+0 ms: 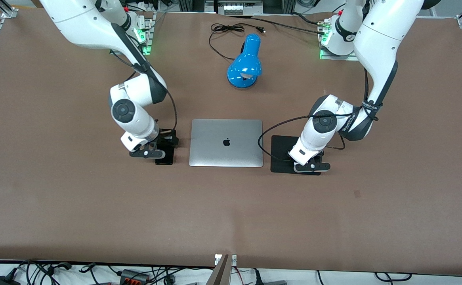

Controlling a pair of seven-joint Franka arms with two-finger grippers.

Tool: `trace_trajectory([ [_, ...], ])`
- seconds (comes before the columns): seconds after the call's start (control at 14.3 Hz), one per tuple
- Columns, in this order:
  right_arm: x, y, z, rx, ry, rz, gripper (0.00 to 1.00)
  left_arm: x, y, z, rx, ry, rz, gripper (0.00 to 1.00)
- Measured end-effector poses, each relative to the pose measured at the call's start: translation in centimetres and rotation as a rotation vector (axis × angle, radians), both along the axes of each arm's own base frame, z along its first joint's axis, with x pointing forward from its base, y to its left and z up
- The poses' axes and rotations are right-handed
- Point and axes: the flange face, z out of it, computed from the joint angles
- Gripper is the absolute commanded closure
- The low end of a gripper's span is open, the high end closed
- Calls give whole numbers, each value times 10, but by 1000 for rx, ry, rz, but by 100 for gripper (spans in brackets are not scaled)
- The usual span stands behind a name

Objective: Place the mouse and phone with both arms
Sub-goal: 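Release the phone with the right gripper while the left gripper releases the mouse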

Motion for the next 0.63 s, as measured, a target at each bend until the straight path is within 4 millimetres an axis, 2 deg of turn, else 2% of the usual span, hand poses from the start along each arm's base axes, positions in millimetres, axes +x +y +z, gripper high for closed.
trace_trajectory([
  [0.14, 31, -32, 65, -31, 39, -38, 0, 2, 1, 4, -1, -8, 3, 0],
  [0.28, 57, -76, 146, -44, 45, -43, 0, 13, 6, 25, 1, -35, 12, 0],
  [0.42, 68, -129, 214, -46, 12, -41, 0, 30, 16, 73, 39, -44, 35, 0],
  [0.63, 64, -194, 280, -64, -8, -90, 0, 51, 39, 169, 134, -4, 59, 0],
])
